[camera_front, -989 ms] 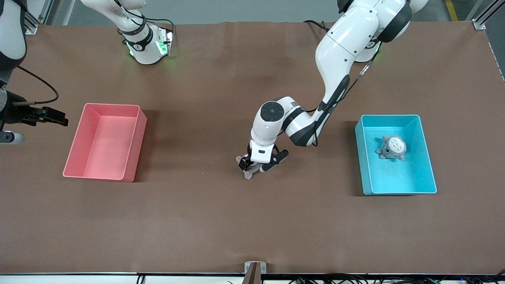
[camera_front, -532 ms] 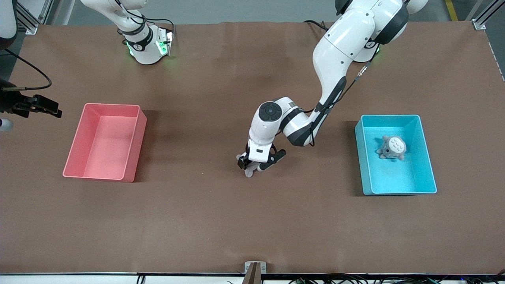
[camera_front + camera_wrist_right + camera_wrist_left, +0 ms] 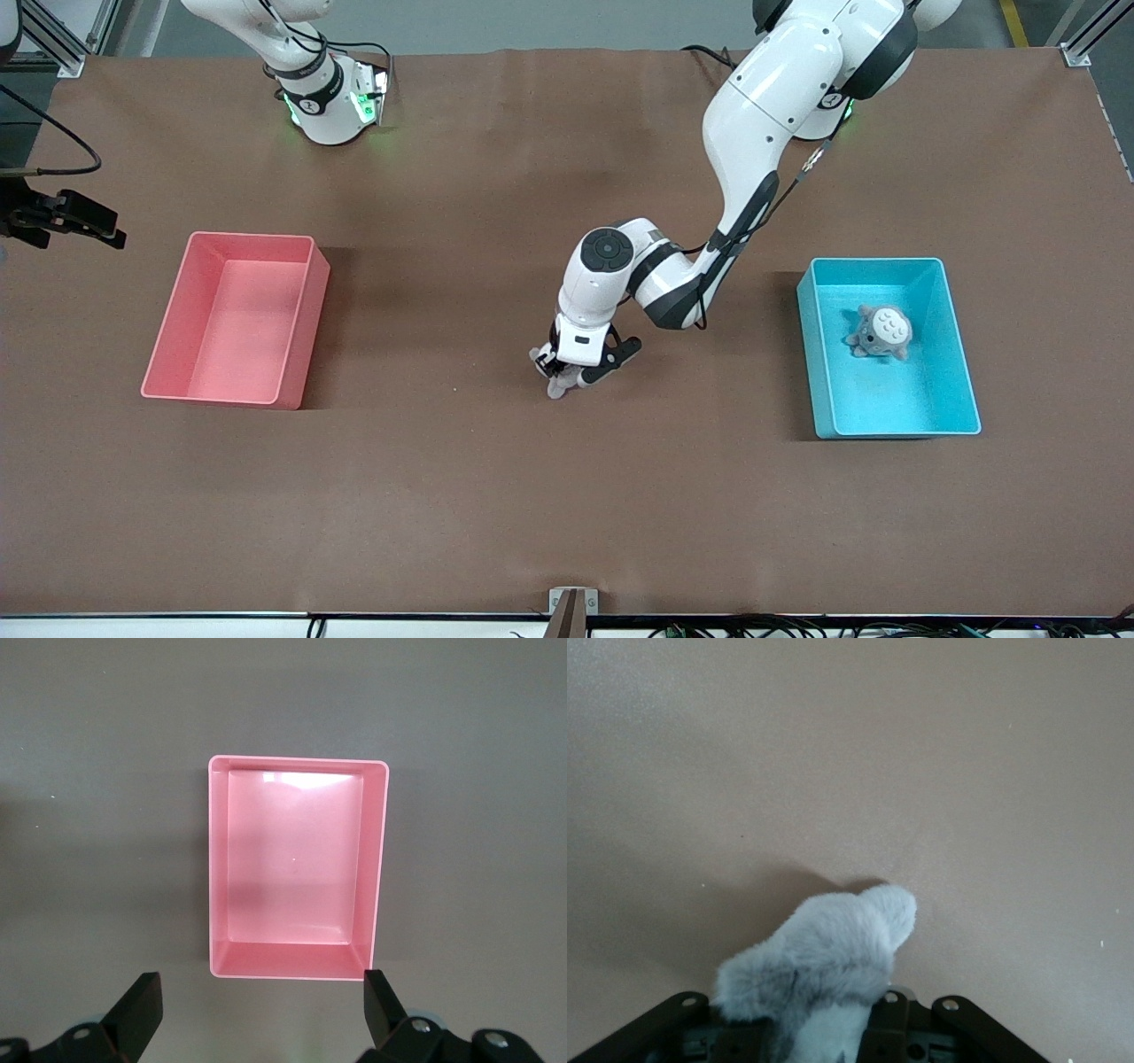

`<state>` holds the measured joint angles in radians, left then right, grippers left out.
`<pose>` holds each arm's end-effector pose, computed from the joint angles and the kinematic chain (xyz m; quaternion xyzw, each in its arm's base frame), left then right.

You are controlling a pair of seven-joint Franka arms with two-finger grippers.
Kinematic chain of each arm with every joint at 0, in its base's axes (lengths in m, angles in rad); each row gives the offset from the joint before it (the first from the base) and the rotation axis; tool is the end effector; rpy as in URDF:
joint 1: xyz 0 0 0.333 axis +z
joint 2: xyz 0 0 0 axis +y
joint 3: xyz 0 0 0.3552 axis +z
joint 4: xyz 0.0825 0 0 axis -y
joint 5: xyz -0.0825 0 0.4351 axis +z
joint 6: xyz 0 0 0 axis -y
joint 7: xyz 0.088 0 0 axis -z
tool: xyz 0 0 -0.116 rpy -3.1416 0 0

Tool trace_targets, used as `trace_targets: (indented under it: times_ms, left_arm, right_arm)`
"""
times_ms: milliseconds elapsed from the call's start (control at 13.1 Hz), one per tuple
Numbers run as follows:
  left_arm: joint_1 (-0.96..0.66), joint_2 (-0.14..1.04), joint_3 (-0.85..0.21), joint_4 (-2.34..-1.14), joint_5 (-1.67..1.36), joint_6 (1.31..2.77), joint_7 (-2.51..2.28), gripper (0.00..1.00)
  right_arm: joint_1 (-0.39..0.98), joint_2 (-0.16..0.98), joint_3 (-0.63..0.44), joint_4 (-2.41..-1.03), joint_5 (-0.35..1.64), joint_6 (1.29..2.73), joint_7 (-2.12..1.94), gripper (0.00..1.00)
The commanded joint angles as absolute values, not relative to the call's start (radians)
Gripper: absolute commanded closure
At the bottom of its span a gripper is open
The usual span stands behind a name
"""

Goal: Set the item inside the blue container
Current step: 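Reach the left gripper to the totoro on the table and grasp it, then lift the totoro and carry it into the cyan box with the left gripper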

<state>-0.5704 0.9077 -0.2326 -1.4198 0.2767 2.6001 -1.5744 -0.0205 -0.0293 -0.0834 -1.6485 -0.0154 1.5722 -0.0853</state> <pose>0.5981 -0.5642 0.1738 0.9337 0.3249 0.0597 0.1379 0.5897 -0.0640 0.6318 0.9997 -0.0091 -0.0241 0.0042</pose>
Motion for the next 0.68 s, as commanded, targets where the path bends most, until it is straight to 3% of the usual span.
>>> trace_targets:
  times_ms: [0, 380, 608]
  left_arm:
    - [-0.566, 0.875, -0.227, -1.417, 0.293, 2.596, -1.588, 0.88]
    - [-0.499, 0.757, -0.238, -1.449, 0.295, 2.533, -1.575, 0.88]
    - [-0.436, 0.603, -0.250, -1.581, 0.285, 2.421, -1.487, 0.88]
  right_arm:
    - [-0.017, -0.087, -0.084, -1.690, -0.018, 1.566, -0.071, 0.00]
    - [-0.012, -0.094, -0.083, -1.700, -0.009, 1.583, -0.074, 0.00]
    - [-0.003, -0.094, -0.083, -1.700, 0.001, 1.598, -0.075, 0.00]
